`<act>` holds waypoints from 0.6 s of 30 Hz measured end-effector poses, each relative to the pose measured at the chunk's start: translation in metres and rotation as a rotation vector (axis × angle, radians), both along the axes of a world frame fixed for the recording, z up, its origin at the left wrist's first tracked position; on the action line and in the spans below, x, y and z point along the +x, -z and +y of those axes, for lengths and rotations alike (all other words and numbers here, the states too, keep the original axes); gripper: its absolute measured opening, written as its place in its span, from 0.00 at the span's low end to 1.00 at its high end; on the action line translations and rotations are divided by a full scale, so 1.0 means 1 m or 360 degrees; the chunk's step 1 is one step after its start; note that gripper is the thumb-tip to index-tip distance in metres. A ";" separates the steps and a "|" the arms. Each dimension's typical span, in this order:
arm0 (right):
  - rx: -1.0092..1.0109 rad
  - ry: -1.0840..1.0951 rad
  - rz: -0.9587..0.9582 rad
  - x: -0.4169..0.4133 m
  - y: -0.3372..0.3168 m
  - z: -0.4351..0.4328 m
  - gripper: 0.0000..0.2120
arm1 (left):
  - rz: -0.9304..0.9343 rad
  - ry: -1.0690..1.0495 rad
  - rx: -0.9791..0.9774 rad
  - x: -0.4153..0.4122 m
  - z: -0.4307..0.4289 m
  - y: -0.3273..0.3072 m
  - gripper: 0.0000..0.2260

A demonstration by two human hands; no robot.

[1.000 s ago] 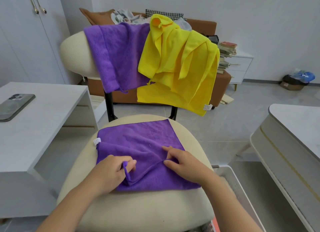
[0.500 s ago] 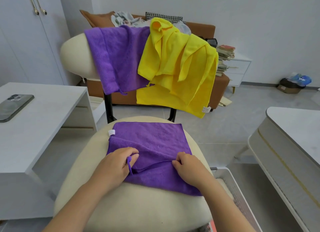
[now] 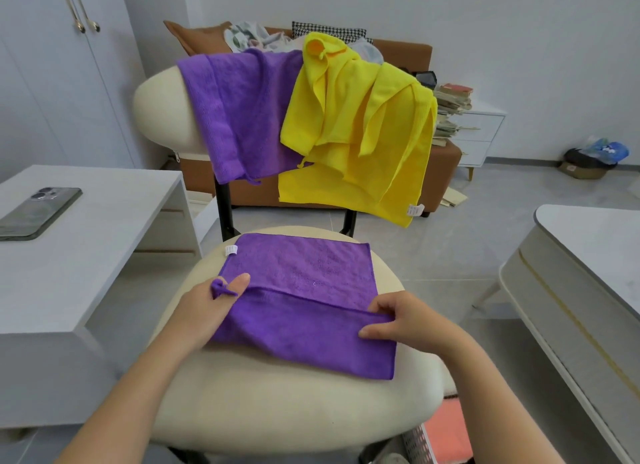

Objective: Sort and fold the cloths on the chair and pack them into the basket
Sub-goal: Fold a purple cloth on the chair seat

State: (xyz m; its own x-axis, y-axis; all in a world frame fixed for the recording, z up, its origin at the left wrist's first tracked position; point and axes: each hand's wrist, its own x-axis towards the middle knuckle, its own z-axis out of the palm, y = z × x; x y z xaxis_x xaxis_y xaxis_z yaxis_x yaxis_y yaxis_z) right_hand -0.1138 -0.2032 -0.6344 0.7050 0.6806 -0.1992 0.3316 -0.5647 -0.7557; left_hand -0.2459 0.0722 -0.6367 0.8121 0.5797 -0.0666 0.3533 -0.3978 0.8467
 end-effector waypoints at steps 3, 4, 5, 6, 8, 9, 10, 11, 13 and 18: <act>0.0270 0.0138 0.0359 0.001 -0.002 -0.009 0.03 | 0.0118 0.0227 -0.0372 -0.006 0.011 -0.002 0.20; 0.0454 0.0227 0.0504 0.000 -0.002 -0.010 0.02 | 0.0118 0.0235 -0.0463 -0.006 0.012 -0.002 0.19; 0.0637 0.0330 0.0632 0.000 -0.001 -0.009 0.03 | 0.0069 0.0175 -0.0541 -0.005 0.012 -0.001 0.14; 0.0800 0.0427 0.0741 -0.001 0.000 -0.007 0.05 | -0.0014 0.0079 -0.0612 -0.003 0.012 0.000 0.08; 0.1020 0.0539 0.0891 -0.003 -0.001 -0.003 0.09 | -0.0128 -0.0022 -0.0742 -0.002 0.009 -0.003 0.05; 0.1067 0.0575 0.0941 -0.004 -0.002 -0.001 0.10 | -0.0136 -0.0012 -0.0794 -0.003 0.009 -0.005 0.06; 0.1082 0.0606 0.0991 -0.005 -0.003 0.000 0.10 | -0.0125 0.0003 -0.0835 -0.004 0.010 -0.006 0.06; 0.1069 0.0642 0.1046 -0.006 -0.004 0.000 0.10 | -0.0109 0.0019 -0.0886 -0.007 0.011 -0.007 0.07; 0.0957 0.0688 0.1138 -0.008 -0.007 -0.003 0.10 | -0.0041 0.0086 -0.0986 -0.014 0.013 -0.010 0.09; 0.0640 0.0660 0.1314 -0.018 -0.010 -0.018 0.07 | 0.0424 0.0463 -0.1016 -0.037 0.014 -0.014 0.13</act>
State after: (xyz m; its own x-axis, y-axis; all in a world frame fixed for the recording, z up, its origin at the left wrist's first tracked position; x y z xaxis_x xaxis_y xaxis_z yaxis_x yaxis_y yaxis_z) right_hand -0.1317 -0.2213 -0.6248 0.6468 0.5367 -0.5418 -0.5465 -0.1693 -0.8202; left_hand -0.2827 0.0867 -0.6224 0.8360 0.1271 -0.5338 0.5343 0.0333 0.8447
